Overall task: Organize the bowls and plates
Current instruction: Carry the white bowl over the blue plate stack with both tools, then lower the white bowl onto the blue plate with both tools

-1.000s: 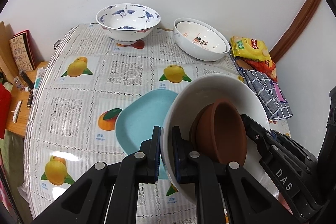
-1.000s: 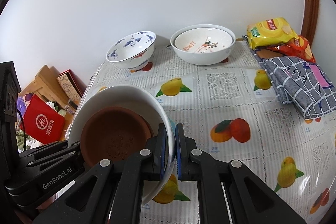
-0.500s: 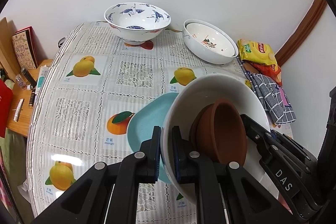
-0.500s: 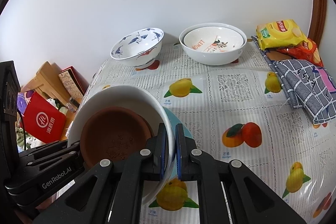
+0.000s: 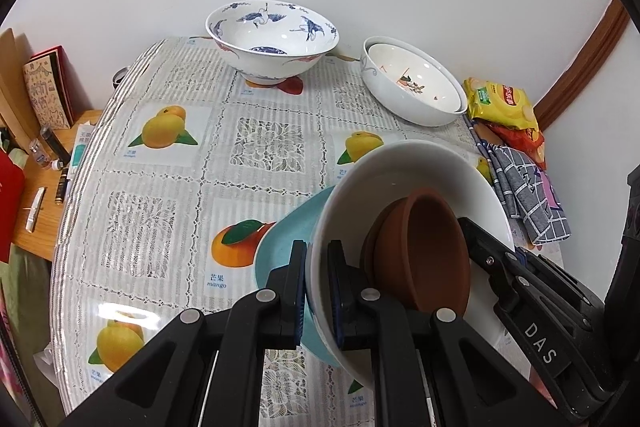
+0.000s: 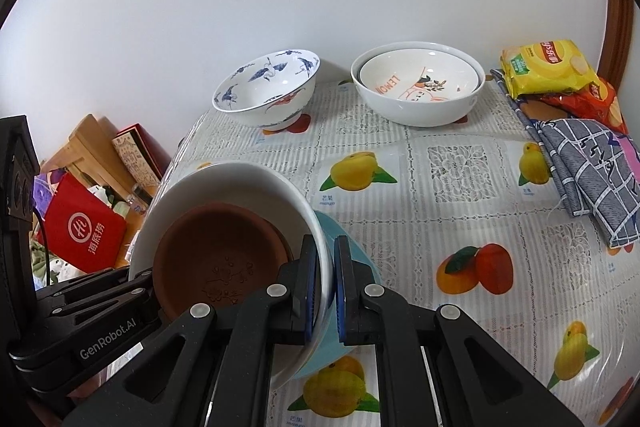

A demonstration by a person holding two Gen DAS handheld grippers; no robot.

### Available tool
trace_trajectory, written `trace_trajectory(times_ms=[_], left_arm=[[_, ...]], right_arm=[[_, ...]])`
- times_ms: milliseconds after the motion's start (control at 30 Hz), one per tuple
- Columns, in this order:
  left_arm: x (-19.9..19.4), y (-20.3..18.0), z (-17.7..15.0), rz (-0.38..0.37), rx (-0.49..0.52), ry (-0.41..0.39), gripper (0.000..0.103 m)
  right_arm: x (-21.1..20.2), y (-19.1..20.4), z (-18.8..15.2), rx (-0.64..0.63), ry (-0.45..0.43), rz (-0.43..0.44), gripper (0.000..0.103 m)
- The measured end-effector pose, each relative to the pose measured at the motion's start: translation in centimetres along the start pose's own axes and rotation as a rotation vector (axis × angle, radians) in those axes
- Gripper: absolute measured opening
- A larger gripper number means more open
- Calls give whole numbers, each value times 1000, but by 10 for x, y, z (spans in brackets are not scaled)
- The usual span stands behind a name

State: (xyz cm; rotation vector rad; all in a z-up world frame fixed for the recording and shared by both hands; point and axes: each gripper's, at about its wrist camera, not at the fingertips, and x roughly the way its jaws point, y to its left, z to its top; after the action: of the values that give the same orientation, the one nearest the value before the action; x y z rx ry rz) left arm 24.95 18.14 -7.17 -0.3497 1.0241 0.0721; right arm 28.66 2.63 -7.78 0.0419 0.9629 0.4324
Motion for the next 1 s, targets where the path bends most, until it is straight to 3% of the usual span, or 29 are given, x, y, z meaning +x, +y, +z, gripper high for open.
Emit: trace_trajectory(times_ms=[633, 1000], left_arm=[[58, 4, -11, 14, -1, 88, 10], [67, 7, -10, 10, 5, 70, 11]], right_arm=[[51, -23, -21, 25, 85, -8, 8], [65, -27, -23, 22, 88, 10, 9]])
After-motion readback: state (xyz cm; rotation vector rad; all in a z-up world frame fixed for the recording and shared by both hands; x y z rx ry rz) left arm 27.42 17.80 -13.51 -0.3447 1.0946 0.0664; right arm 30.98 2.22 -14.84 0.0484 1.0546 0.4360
